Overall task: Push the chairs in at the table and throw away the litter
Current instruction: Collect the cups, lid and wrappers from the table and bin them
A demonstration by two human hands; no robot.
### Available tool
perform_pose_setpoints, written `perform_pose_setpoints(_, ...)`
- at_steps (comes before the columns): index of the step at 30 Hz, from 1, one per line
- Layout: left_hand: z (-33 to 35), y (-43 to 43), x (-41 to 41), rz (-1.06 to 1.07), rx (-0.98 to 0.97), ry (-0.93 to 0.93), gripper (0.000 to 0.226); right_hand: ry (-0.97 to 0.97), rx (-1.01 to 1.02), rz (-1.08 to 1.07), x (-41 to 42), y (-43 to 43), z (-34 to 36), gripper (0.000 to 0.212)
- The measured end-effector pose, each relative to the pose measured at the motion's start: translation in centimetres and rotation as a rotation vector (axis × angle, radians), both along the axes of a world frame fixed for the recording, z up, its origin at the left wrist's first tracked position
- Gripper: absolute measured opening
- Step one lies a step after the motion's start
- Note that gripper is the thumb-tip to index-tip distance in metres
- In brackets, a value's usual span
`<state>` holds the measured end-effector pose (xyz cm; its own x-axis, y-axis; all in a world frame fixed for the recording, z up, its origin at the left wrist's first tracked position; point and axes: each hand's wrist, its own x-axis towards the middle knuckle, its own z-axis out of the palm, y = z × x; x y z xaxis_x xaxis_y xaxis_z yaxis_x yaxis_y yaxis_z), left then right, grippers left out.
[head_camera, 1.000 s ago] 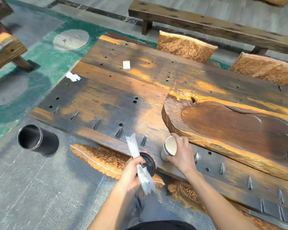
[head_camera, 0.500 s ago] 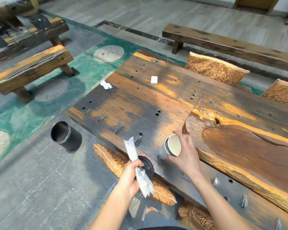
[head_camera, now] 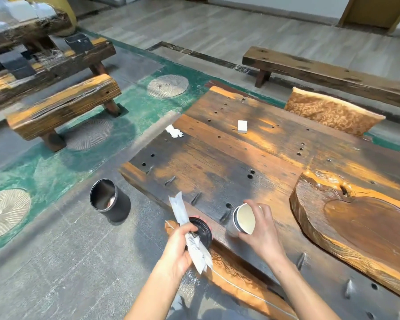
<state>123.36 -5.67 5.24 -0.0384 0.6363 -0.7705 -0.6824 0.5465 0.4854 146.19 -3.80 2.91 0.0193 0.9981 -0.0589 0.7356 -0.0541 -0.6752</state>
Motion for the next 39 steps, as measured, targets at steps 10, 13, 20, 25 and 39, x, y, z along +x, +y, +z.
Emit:
perform_pose_setpoints(10,0.4,6.8,-15.0,-0.112,0.020,-0.025,0.031,-0.059,-0.024,-0.078,-14.2,3.4,-0.2,0.086)
perform_pose_setpoints(13,0.9,8.5,-20.1,-0.135,0.025,-0.049,0.030,-0.041,-0.043,-0.157,-18.2,4.7,0.3,0.086)
perform_pose_setpoints(20,2.1,12.6,-26.9,-0.129,0.053,-0.104,0.030,-0.135,-0.092,-0.271,-24.1,8.7,1.1,0.088)
perform_pose_setpoints(25,1.8,15.4,-29.1,-0.136,0.004,-0.108,0.044,-0.158,-0.129,-0.326,-26.2,12.6,0.0,0.088)
perform_pose_setpoints(39,0.7,31.6,-33.0,-0.365,-0.122,-0.028,0.040,-0.263,-0.208,-0.431,-30.2,22.1,-5.4,0.098)
